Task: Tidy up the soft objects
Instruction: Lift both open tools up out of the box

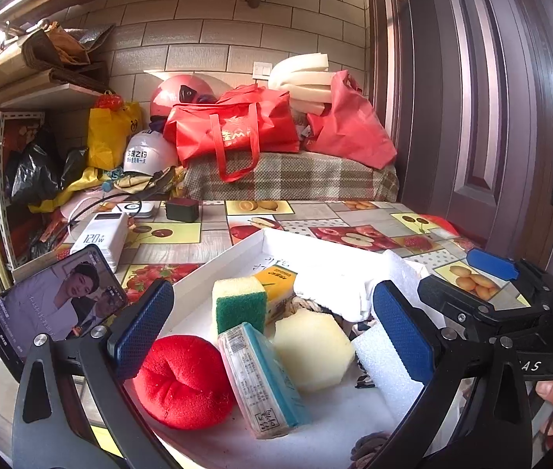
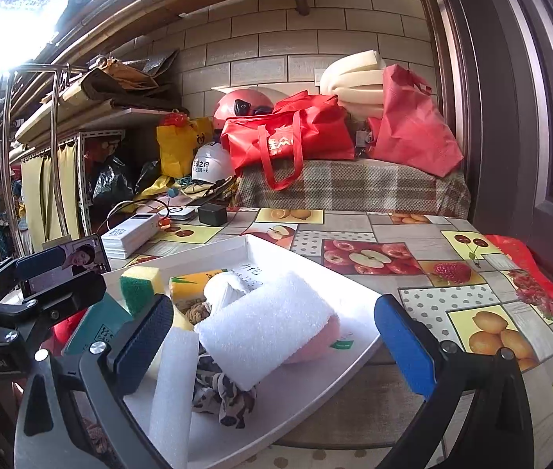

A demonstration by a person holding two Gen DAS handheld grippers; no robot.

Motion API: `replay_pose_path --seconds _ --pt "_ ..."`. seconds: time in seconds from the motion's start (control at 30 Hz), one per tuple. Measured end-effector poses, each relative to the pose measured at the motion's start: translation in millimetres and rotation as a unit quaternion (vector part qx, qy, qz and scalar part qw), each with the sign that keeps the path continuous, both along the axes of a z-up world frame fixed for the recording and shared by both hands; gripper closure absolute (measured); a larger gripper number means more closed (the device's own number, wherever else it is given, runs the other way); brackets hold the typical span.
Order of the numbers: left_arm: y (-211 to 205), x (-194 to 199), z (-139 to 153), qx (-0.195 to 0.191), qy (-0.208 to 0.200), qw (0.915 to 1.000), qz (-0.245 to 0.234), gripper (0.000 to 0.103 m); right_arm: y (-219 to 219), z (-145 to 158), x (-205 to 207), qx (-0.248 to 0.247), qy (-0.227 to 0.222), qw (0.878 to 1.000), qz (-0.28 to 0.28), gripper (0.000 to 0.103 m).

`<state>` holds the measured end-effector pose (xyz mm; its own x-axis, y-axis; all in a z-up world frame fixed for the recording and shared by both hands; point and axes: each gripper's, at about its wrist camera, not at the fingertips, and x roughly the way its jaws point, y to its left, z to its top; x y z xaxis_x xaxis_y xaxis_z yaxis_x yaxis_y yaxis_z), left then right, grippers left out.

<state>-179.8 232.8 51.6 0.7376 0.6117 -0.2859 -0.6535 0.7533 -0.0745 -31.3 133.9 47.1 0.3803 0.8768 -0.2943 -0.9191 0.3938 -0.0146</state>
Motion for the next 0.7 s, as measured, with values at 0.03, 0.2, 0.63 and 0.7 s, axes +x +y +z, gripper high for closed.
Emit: replay_pose_path --seconds 0.03,0.2,0.63,0.7 --pt "-3 1 0 0.006 0.003 1.0 0.001 0.0 -3 0 0 -0.002 0.0 1.0 -0.005 0.0" --pt "-14 1 0 0.023 0.013 0.9996 0.003 0.0 -25 -2 -2 -0.002 0.003 1.0 -0.003 0.0" --pt "-41 2 -3 0.011 0.03 0.9993 -0.018 0.0 -93 -5 1 -0.008 0.027 0.999 -0.017 0.0" --pt "-46 3 -3 0.01 0.034 0.999 -0.026 0.0 -102 -5 7 -0.011 0.038 0.999 -0.03 0.0"
